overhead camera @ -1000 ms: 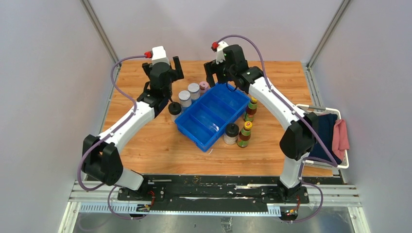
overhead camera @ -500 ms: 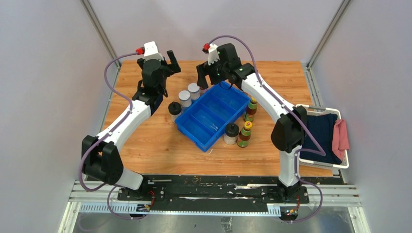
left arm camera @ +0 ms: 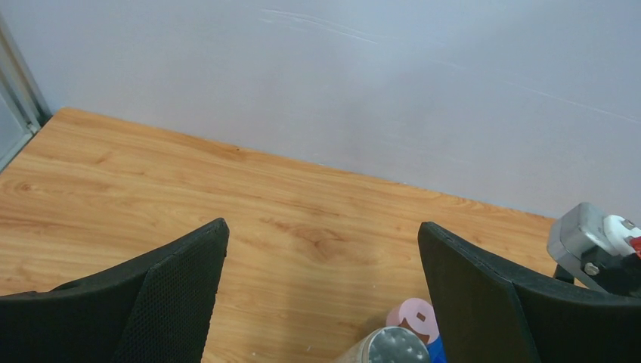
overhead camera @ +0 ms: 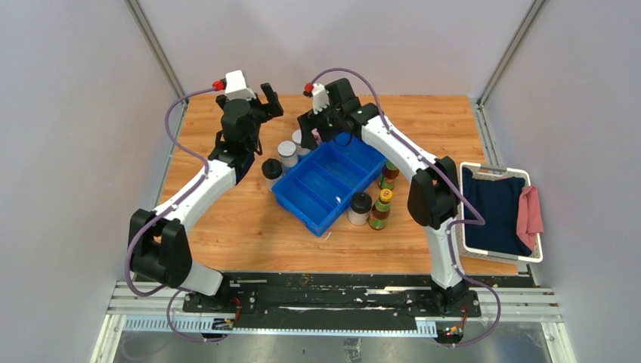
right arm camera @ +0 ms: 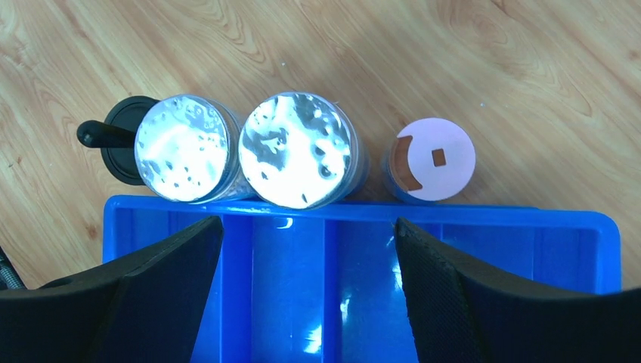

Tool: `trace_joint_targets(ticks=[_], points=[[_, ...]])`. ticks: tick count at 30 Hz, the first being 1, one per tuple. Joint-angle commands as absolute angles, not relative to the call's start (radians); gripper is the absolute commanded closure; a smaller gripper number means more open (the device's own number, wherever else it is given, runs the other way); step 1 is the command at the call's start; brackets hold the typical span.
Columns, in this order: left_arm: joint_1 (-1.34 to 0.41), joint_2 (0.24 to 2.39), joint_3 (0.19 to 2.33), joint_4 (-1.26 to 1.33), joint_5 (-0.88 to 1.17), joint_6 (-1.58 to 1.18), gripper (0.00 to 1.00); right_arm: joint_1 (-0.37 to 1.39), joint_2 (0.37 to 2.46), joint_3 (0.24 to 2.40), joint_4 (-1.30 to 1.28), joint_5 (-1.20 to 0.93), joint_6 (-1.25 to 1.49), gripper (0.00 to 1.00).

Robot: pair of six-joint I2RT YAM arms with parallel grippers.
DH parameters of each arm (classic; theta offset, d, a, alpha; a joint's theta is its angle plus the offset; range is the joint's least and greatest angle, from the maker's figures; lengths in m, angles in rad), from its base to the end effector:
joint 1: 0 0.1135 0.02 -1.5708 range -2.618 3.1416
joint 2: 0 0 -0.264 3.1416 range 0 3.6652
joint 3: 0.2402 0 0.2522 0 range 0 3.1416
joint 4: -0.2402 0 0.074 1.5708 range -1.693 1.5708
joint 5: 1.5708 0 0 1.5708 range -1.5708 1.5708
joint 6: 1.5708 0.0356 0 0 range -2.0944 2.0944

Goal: Organize the condiment bottles
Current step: Pick up the bottle from the center of the board.

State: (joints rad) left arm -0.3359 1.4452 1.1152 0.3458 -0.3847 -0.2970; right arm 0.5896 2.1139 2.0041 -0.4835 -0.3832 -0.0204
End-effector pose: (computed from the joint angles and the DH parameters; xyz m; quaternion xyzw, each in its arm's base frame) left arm 0.3302 -0.1011 0.3545 -0.1228 0.6911 -0.0902 0.7065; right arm 0.4042 0.2864 0.3125 -0.3456 0.7999 0.2908 0.3952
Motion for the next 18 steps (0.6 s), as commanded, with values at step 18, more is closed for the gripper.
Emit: trace_joint_targets(ticks=[18], points=[[-0.327,1.442,1.027,0.511,-0.367,-0.332,0.01,0.615,2.231,2.135,-0.506,-0.438,-0.07,0.14]])
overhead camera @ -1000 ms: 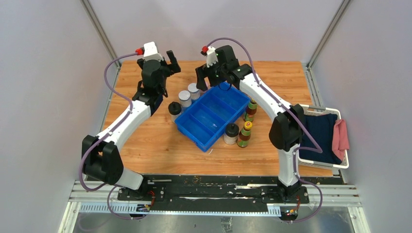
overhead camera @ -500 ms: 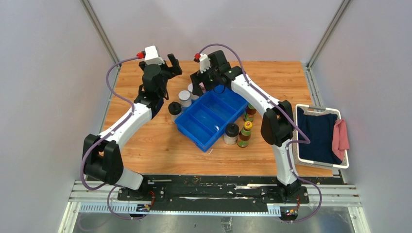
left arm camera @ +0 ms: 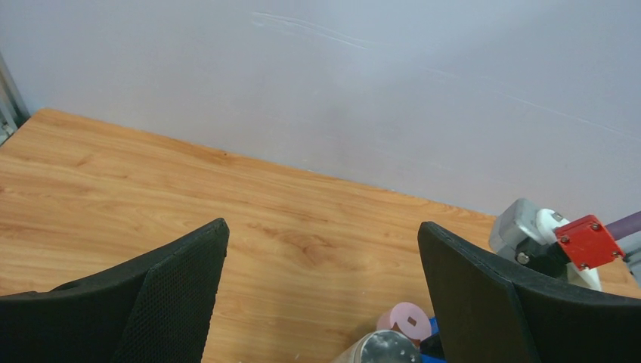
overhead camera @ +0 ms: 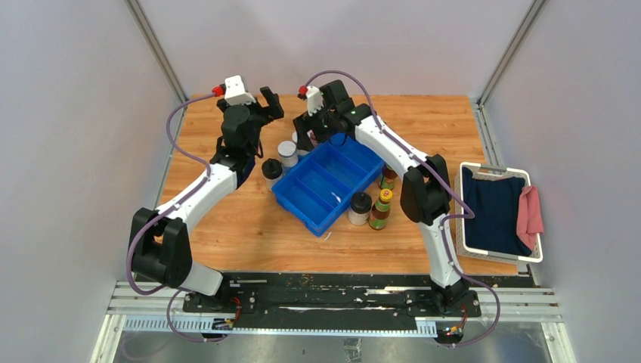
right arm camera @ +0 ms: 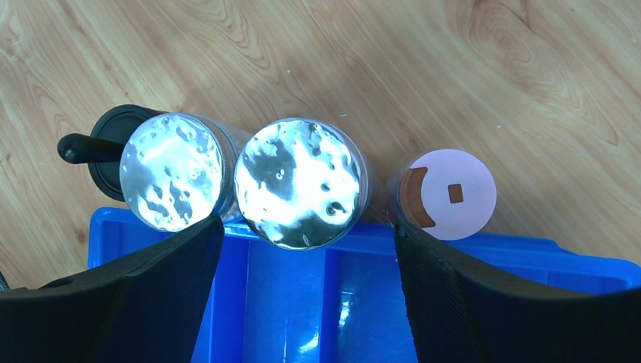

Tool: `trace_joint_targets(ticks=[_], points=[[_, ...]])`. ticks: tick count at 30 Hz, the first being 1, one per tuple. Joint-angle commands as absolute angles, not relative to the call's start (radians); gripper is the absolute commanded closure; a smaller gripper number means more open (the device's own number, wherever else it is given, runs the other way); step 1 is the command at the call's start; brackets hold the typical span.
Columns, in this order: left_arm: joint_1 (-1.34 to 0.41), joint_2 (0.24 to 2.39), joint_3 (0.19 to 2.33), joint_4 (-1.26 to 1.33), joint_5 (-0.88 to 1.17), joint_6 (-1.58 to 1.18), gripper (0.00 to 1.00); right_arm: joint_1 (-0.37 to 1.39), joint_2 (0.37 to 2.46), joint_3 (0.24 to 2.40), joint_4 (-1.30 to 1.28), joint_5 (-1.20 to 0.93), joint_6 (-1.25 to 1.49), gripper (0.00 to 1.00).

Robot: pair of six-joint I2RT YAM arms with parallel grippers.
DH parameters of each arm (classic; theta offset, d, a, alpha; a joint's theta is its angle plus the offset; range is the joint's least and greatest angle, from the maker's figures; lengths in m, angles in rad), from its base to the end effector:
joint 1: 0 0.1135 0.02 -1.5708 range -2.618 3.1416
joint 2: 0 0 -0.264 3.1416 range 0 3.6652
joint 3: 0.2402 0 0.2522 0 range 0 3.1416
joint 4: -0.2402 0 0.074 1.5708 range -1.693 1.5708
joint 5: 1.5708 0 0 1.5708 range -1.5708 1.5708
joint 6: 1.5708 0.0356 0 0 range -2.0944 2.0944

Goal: Organize the condiment bottles
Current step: Pick up the bottle from the center of the board.

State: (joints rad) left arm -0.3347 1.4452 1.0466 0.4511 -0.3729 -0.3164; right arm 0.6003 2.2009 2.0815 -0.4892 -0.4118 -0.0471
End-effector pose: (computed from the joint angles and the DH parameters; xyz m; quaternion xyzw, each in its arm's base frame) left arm 0.3282 -0.1004 0.3413 -0.1283 0.6776 -0.1071 0.7162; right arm 0.4156 0.3018 0.2962 -0.3657 0.7926 0.2981 0.3863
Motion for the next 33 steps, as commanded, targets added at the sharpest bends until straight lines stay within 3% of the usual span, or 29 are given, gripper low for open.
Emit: trace_joint_targets(ticks=[1,25,33], points=[[-0.327,1.445,1.024,0.517,-0.367,-0.334,0.01,0.616,2.235,2.14,-0.506,-0.44,-0.072,0.14],[-0.327,1.46,0.988,0.59,-0.369,-0.333,0.01,0.617,2.344,2.247,-0.53,-0.46,-0.097,0.15],[-0.327,1.467,0.983,0.598,-0.369,-0.338,0.01,0.617,2.35,2.256,-0.538,-0.463,-0.101,0.3]])
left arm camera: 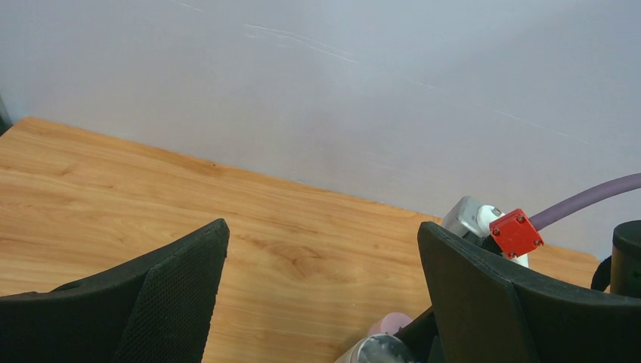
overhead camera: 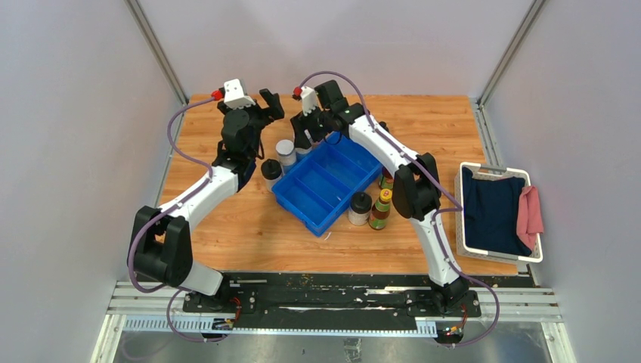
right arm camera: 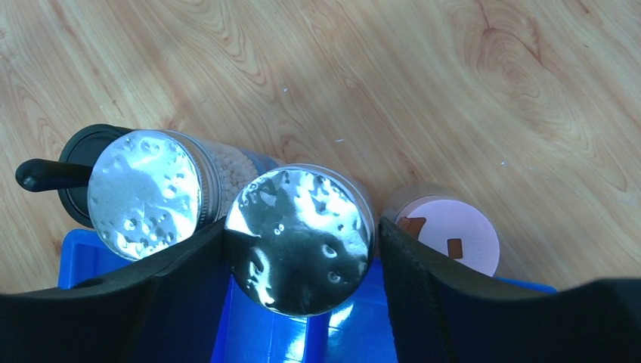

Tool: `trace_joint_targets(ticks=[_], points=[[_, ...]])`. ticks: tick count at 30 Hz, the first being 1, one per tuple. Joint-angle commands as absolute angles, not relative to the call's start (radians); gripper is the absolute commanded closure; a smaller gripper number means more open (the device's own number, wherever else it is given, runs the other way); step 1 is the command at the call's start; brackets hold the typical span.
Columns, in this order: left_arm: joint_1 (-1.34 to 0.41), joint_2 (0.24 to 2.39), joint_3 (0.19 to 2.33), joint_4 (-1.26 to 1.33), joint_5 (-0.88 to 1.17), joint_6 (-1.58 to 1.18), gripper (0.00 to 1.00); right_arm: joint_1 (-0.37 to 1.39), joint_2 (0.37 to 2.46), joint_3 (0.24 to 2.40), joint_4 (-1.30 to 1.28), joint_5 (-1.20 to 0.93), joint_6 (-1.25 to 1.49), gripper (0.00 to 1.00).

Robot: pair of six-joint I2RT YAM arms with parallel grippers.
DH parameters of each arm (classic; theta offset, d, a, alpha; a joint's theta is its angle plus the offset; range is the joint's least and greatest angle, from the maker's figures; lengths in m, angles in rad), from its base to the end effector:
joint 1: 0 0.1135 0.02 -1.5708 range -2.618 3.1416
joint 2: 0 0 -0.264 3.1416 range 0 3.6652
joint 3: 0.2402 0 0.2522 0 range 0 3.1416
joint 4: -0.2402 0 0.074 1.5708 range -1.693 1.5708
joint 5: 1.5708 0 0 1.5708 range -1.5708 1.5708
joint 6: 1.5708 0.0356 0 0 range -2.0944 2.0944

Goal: Organize the condiment bottles
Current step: Pick up the bottle from the center of the board.

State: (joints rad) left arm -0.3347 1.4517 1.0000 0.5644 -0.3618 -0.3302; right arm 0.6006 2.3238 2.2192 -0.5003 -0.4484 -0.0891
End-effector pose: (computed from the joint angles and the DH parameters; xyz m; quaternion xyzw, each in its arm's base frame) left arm 0.3270 -0.1004 0.3348 -0.1327 0.6556 -0.1261 0.7326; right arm 0.4349 0.3166 0.2799 -0.3891 0.7777 0.3050 0.3882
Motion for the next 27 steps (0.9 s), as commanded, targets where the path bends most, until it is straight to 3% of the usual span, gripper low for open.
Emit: trace_joint_targets(ticks=[1,3,8,27], points=[[-0.327,1.467,0.983,0.599,-0.369,-0.339,0.01,0.618,2.349,2.256,-0.538,-0.462,-0.101,0.34],[-0.327,1.466,0.981,0.598,-0.37,-0.34,0.01,0.619,2.346,2.253,-0.538,-0.46,-0.102,0.46],[-0.327,1.461,0.973,0.599,-0.373,-0.344,0.01,0.623,2.332,2.242,-0.538,-0.43,-0.107,0.99],[-0.327,1.419,0.941,0.597,-0.379,-0.351,0.02,0.643,2.216,2.198,-0.477,-0.313,-0.15,1.0]])
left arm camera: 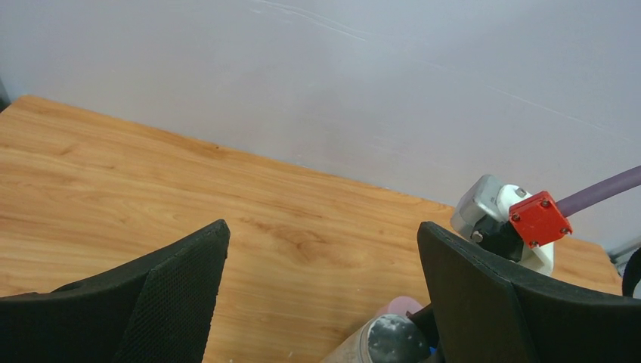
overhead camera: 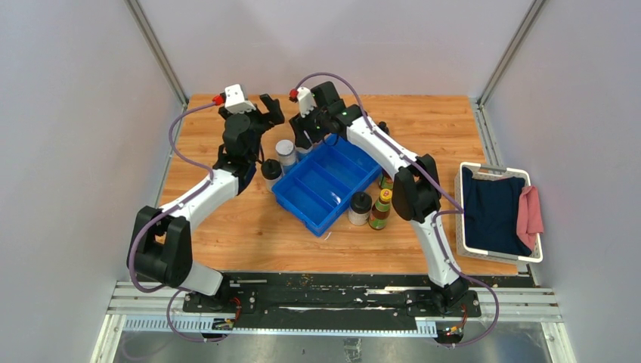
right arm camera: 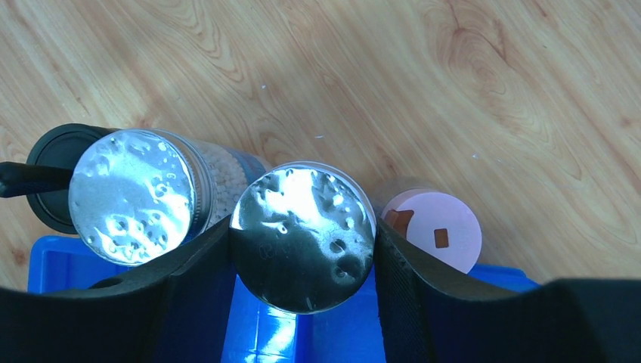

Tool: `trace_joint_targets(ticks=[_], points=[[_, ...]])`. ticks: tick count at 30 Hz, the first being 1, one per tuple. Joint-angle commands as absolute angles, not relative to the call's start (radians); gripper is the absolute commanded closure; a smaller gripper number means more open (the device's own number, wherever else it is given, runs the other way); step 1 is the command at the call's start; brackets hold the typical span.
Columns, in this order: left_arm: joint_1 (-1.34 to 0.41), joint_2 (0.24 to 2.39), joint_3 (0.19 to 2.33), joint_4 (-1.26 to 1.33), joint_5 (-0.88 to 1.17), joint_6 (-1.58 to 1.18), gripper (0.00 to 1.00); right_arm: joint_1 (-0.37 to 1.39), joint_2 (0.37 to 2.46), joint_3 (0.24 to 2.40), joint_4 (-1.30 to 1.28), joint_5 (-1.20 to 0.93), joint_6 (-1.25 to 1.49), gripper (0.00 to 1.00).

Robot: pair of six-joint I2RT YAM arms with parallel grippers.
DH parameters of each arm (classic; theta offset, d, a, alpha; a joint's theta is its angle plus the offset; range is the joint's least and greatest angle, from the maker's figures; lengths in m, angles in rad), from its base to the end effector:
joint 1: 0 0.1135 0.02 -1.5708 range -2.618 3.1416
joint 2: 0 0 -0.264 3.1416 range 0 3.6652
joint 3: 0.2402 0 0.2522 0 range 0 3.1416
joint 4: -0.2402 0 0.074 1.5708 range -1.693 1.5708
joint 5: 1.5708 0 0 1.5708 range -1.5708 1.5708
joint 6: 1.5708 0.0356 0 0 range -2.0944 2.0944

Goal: Organize the condiment bottles
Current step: Pick up the bottle from the center of the board, then place the bottle in the storage box.

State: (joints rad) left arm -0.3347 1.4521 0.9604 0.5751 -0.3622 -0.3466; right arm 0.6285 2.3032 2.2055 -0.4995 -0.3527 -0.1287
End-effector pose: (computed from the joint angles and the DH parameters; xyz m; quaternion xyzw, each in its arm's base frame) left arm 0.3252 -0.0997 0.3218 -0.1365 0.6651 -0.1269 0.7231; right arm 0.4255 0.3245 0.2852 -0.3979 0.7782 0.2641 0.4079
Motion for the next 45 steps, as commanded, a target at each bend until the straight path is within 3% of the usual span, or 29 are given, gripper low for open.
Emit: trace_joint_targets(ticks=[1,30,45], points=[[-0.327,1.414,0.939,0.597,-0.382,-0.349,0.02,0.643,2.21,2.193,-0.471,-0.308,-0.152,1.0],[-0.327,1.331,0.914,0.595,-0.439,-0.339,0.03,0.643,2.039,2.276,-0.431,-0.242,-0.167,1.0],[-0.327,1.309,0.886,0.595,-0.413,-0.353,0.04,0.622,1.827,2.059,-0.418,-0.061,-0.155,1.0]])
